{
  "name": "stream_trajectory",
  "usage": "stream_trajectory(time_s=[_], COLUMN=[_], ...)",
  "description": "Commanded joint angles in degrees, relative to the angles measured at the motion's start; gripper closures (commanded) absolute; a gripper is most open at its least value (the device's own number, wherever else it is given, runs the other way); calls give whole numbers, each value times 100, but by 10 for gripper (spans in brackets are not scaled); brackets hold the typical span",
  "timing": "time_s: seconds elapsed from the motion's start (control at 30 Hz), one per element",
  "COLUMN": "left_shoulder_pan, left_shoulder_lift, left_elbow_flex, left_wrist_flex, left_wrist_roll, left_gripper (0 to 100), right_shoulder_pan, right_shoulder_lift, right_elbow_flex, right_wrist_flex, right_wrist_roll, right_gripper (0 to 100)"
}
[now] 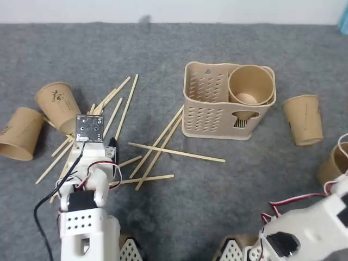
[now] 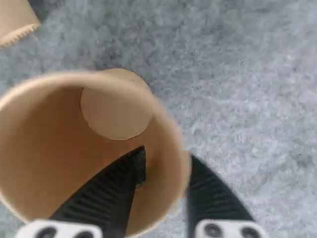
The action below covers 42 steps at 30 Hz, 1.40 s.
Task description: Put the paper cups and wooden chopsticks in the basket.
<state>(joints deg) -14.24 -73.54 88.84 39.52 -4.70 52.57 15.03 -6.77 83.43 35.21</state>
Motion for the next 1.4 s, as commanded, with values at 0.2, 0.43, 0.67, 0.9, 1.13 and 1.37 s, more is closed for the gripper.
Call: stream_trajectory(time_s=[0.2, 0.43, 0.67, 0.9, 1.13, 1.37], left_shoulder_pan=[-26, -26, -26, -26, -26, -26], left_shoulder_lift=[-79, -79, -79, -79, -79, -79], left_elbow_flex=[-40, -40, -40, -40, -40, -40], left_wrist_flex=[35, 35, 35, 35, 35, 35], left_wrist_roll=[-62, -62, -62, -62, -62, -62], left_gripper=[859, 859, 859, 859, 859, 859], right_shoulder_pan=[277, 382, 409, -75, -1174, -1481], right_shoulder_lift=[-40, -233, -1059, -2668, -3029, -3011], right_elbow_flex=[-2356, -2866, -2136, -378, 958, 1512], right_wrist_flex=[1437, 1947, 1956, 1895, 1473, 330], right_wrist_roll=[-79, -114, -114, -62, 642, 791], right_gripper=[801, 943, 991, 990, 934, 812])
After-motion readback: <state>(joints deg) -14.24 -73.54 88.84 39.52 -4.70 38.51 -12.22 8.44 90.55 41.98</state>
